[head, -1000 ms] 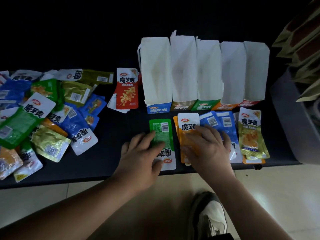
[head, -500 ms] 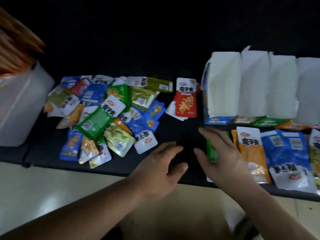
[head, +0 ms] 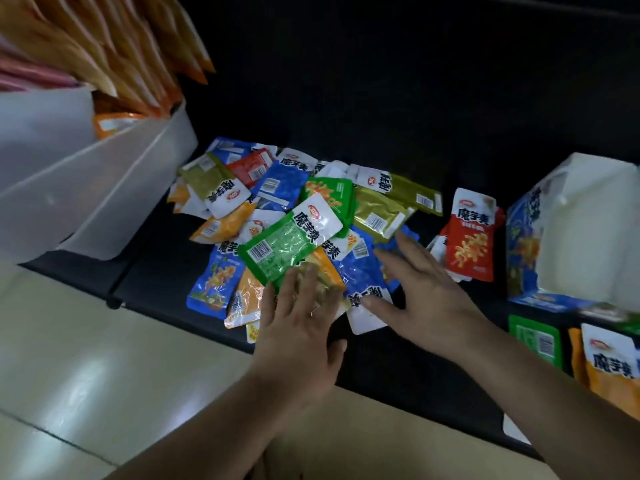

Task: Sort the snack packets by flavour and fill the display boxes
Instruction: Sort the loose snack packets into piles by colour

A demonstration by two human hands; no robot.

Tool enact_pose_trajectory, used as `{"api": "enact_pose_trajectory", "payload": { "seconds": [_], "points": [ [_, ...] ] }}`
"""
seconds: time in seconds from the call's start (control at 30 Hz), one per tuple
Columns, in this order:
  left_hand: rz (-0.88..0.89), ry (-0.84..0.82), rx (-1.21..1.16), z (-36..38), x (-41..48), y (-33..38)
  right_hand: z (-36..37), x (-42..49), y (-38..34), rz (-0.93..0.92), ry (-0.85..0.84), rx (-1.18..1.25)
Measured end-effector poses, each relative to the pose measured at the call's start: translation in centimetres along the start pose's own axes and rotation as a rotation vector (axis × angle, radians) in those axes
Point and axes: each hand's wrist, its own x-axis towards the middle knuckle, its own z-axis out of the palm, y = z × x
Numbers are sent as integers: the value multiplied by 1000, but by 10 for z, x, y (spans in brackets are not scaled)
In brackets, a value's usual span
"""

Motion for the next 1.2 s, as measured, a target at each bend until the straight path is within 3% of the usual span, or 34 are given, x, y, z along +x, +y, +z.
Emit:
{"api": "enact_pose_trajectory", "payload": {
  "seconds": [0.1, 0.33, 0.5, 0.6, 0.7, 0.83, 0.93, 1.07, 1.2],
  "points": [
    [31, 41, 27, 3, 0, -8, 10, 12, 3, 69, -89, -73],
    [68, 47, 64, -11, 10, -5, 50, -19, 4, 26, 155, -192],
    [137, -24, -45, -15, 19, 7, 51, -29, 7, 8, 217, -262],
    [221, 156, -150, -18, 10, 0, 42, -27, 7, 32, 172, -253],
    [54, 364, -174, -26, -5, -21, 41, -25, 5, 51, 196, -214],
    [-422, 155, -197, -19, -13, -49, 39, -28, -7, 125, 277, 59],
    [-409, 162, -263, -4, -14, -48, 29, -25, -21, 8, 387, 63],
    [-323, 217, -313, -5, -3, -49, -1, 6, -51, -14, 205, 215],
    [-195, 320, -331, -9, 0, -59, -14, 49, -75, 1, -106, 61]
  ]
}}
